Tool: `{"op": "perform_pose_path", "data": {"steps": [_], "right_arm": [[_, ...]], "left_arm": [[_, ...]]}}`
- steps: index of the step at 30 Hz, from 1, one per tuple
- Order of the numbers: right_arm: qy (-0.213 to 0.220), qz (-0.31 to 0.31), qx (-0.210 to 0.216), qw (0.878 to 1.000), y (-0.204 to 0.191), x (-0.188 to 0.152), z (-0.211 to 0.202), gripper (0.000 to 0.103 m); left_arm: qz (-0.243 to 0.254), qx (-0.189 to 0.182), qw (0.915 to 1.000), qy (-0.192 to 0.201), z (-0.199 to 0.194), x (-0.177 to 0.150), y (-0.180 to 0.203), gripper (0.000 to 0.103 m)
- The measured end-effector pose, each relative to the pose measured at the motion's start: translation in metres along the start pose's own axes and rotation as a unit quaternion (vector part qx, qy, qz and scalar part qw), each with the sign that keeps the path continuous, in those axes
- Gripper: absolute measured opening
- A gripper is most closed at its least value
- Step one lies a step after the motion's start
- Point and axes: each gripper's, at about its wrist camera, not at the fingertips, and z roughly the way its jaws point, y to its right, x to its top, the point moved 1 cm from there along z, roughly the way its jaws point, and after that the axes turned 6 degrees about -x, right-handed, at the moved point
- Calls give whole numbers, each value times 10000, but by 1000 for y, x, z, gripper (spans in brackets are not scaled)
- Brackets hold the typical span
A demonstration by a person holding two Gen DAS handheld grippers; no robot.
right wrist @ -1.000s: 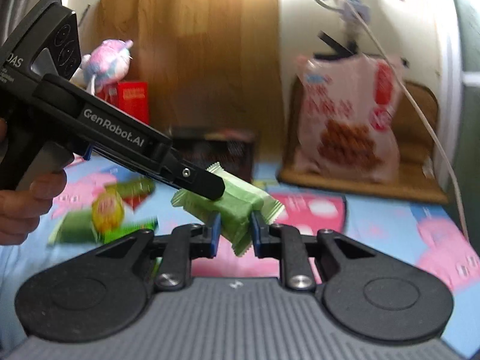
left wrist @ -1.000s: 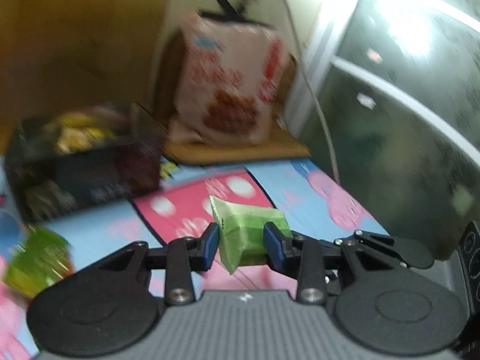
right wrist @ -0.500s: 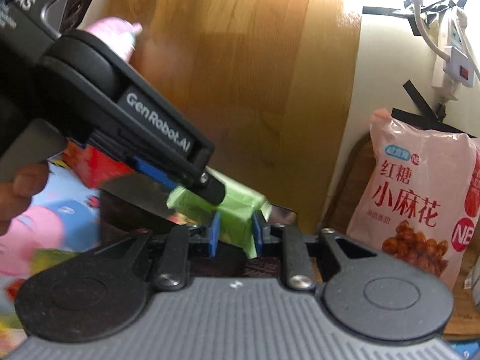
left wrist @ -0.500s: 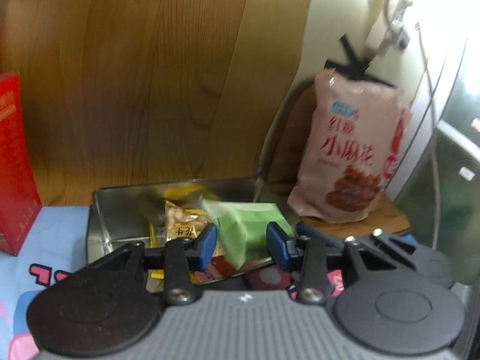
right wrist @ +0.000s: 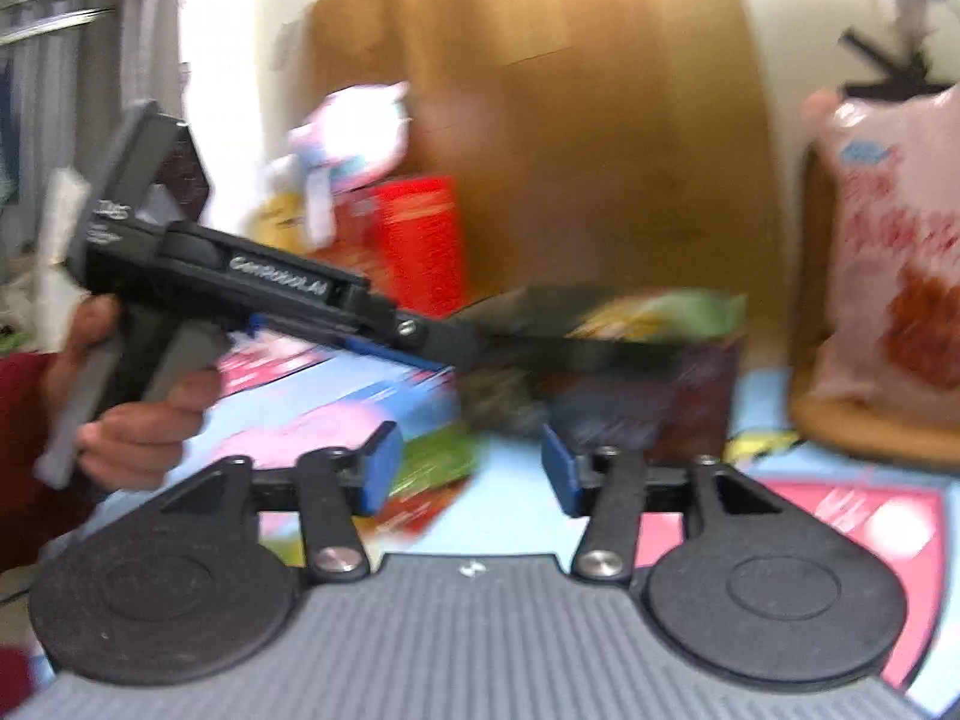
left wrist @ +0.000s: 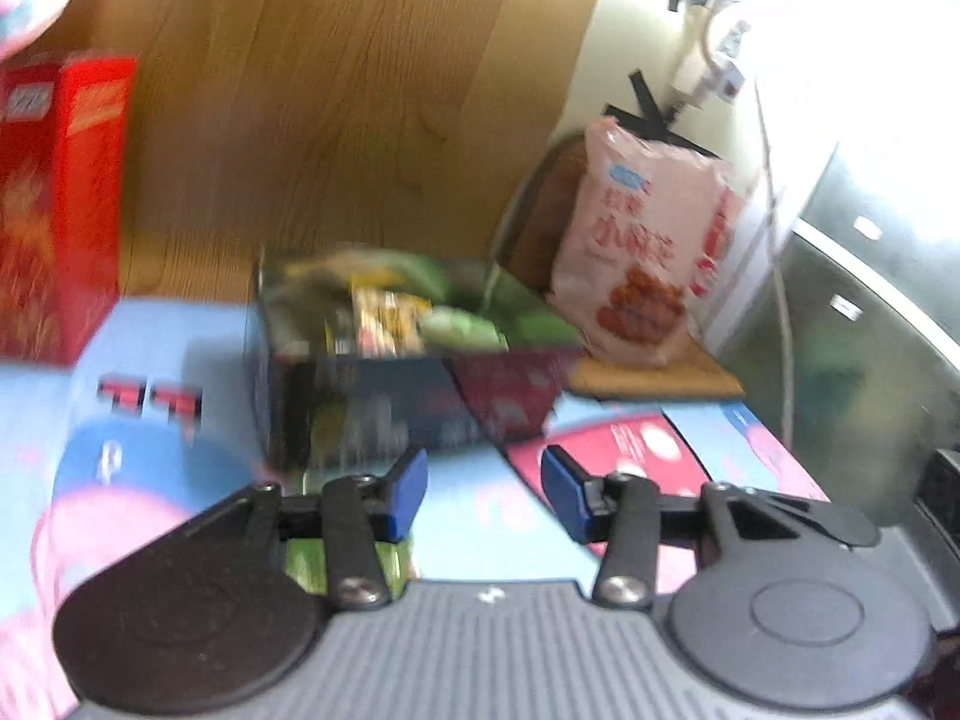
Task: Organize snacks
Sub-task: 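Lower the green packet into the black tin and open the left tool, then grasp the yellow-lidded jelly cup with the left tool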
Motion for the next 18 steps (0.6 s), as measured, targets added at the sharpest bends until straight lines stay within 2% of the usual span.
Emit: {"op": "perform_pose_path", "data": {"steps": [3,6,10,11,13,15,16,18], "right_arm": [[-304,-314,197,9989,-25,-14,-2,61],[-563,-781,36,9953,-49,-30,6,63],[-878,-911,30,9920,-57,-32,27,62],[-891,-900,15,9919,-58,-34,29,61],[-902,-736,-60,9932,-58,-34,30,45],[-897,-656,-134,9937,-58,-34,24,40],[-872,-597,-148,9943,-59,-35,21,35],[-773,-579,-261,9950,-60,-36,13,32]], "left_arm": [[-151,-232,9996,-89,-18,-26,2,43],[-220,-402,9988,-141,-28,-46,8,43],[-53,-152,9990,-424,-20,-64,17,41],[-36,-90,9988,-485,-18,-67,18,40],[80,25,9992,-400,-21,-74,22,38],[118,22,9992,-386,-26,-78,25,38],[106,-19,9993,-371,-28,-80,26,38],[66,-157,9992,-352,-30,-79,27,38]]}}
